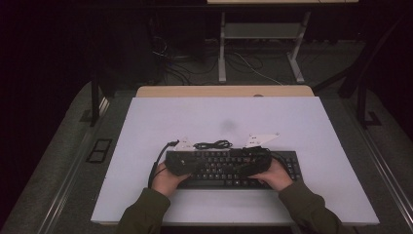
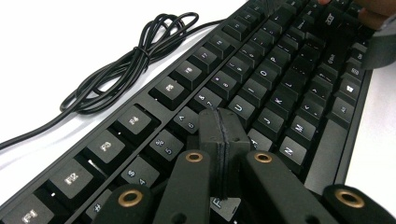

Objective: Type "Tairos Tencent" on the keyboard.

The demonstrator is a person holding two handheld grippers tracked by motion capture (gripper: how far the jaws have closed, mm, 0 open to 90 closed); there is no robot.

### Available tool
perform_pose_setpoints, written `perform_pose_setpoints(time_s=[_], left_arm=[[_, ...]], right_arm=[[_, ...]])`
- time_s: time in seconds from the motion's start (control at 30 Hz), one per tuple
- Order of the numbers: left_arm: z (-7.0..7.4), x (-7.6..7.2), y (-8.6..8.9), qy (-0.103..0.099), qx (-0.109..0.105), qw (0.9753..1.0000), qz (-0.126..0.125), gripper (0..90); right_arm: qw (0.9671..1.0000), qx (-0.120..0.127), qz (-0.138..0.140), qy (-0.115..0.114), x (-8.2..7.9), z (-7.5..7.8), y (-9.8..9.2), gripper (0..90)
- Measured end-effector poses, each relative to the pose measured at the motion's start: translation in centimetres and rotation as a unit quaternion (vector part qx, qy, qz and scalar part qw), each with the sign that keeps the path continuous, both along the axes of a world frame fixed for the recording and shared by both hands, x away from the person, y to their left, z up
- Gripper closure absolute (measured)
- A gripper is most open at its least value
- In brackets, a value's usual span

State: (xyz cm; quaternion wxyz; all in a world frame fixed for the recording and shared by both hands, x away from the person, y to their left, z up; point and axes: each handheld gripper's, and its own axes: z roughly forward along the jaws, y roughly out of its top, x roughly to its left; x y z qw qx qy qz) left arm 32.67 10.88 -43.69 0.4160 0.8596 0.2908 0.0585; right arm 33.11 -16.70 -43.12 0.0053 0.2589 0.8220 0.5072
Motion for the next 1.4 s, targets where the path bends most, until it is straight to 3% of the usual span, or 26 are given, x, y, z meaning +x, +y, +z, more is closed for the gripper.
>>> perform_pose_setpoints(time_s=[0.37,0.63,1.03,1.4], left_arm=[[0.6,-0.2,0.7,-0.004,-0.026,0.9996,0.010,83.6],[1.3,-0.8,1.7,-0.012,-0.043,0.9989,0.015,68.4],[2.2,-2.1,4.0,-0.028,-0.059,0.9974,0.031,37.4],[2.1,-3.2,5.7,-0.039,-0.067,0.9963,0.037,21.5]], right_arm=[[0.9999,0.011,-0.011,-0.003,0.3,0.3,-0.5,21.3],[0.9999,0.010,-0.014,-0.003,-0.1,0.4,-1.3,19.2],[0.9988,0.016,-0.043,-0.015,-1.1,0.8,-5.1,17.7],[0.9967,0.015,-0.075,-0.025,-2.7,0.9,-8.9,17.0]])
